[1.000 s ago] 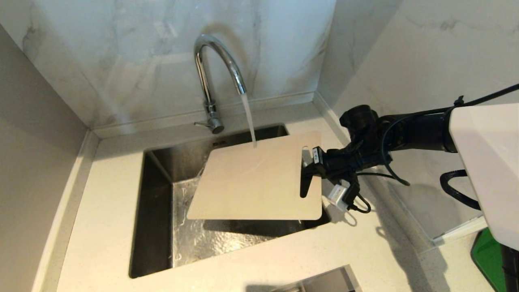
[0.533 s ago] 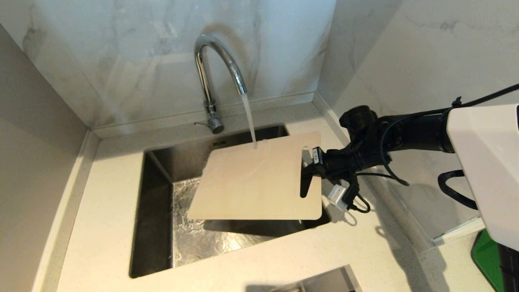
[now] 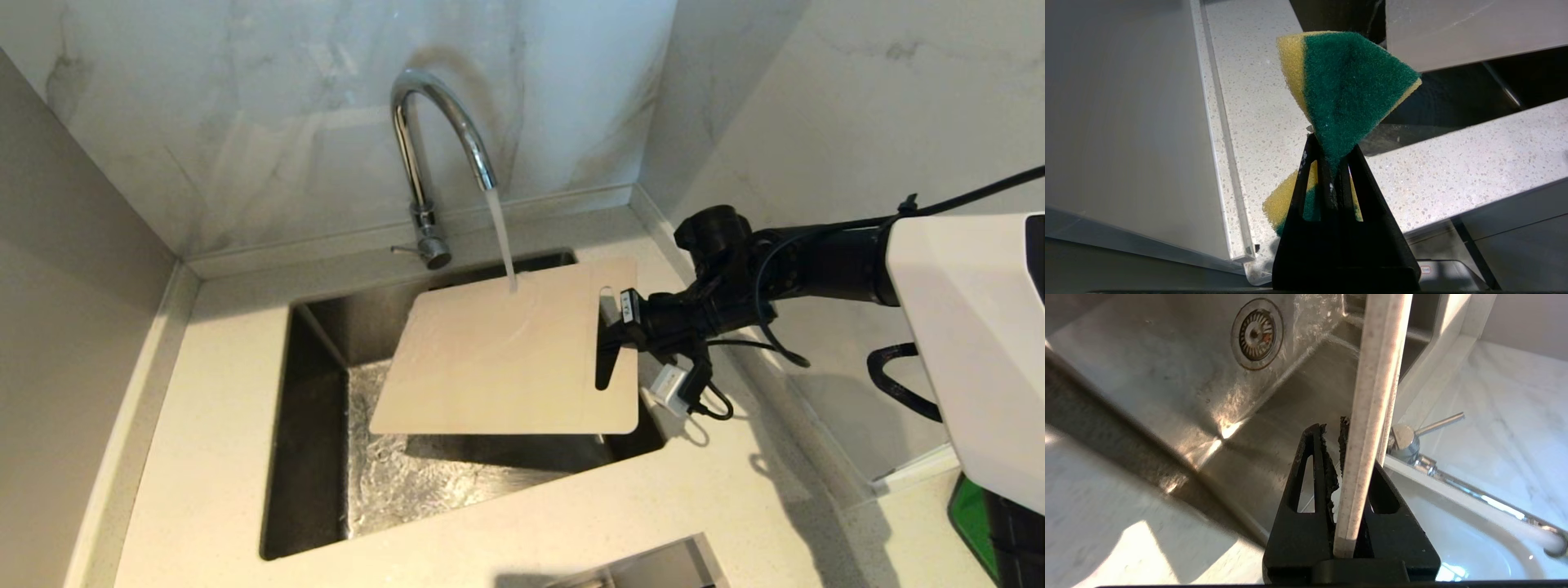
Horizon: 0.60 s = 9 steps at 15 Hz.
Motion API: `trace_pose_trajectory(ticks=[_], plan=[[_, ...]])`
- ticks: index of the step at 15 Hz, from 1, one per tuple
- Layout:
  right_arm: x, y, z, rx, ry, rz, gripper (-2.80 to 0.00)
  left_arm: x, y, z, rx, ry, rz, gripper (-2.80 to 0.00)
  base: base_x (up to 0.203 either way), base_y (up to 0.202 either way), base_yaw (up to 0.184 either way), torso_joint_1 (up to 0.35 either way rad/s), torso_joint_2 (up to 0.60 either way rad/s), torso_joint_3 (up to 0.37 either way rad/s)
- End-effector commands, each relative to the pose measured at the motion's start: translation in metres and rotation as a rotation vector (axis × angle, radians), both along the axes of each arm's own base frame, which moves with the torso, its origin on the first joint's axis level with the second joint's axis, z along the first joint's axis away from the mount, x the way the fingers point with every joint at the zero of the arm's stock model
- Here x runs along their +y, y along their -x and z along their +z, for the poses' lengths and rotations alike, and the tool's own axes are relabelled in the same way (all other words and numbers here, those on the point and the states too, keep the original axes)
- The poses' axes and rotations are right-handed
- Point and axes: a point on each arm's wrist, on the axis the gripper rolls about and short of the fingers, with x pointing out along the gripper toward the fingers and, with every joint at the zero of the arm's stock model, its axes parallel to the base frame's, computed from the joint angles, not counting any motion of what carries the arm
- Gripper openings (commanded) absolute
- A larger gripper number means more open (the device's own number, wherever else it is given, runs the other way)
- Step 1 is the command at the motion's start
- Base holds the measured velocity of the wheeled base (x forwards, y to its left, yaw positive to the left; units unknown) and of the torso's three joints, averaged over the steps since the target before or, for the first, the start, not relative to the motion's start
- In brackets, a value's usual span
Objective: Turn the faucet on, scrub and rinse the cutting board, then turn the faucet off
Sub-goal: Scrub the cutting board underwater
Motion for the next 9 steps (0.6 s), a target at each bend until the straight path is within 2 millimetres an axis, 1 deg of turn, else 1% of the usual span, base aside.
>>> trace_pose_trajectory(ticks=[1,2,4,6,9], plan=[[0.009,-0.002,-0.006,0.0,0.002,0.031,-2.8,0.0,0.0,0.0,-0.001,0.0,0.0,-2.8,0.0,0.0,0.0,0.0,0.0,0.0],[0.013,-0.002,-0.004,-0.009,-0.001,0.042,-2.8,0.0,0.0,0.0,-0.002,0.0,0.0,-2.8,0.0,0.0,0.0,0.0,0.0,0.0],[0.014,-0.004,-0.001,-0.024,-0.004,0.044,-2.8,0.0,0.0,0.0,-0.001,0.0,0.001,-2.8,0.0,0.0,0.0,0.0,0.0,0.0],[0.015,-0.005,-0.004,-0.02,-0.004,0.045,-2.8,0.0,0.0,0.0,-0.002,0.0,0.002,-2.8,0.0,0.0,0.0,0.0,0.0,0.0],[0.021,-0.008,-0.006,-0.028,-0.006,0.058,-2.8,0.0,0.0,0.0,-0.002,0.0,0.0,-2.8,0.0,0.0,0.0,0.0,0.0,0.0]])
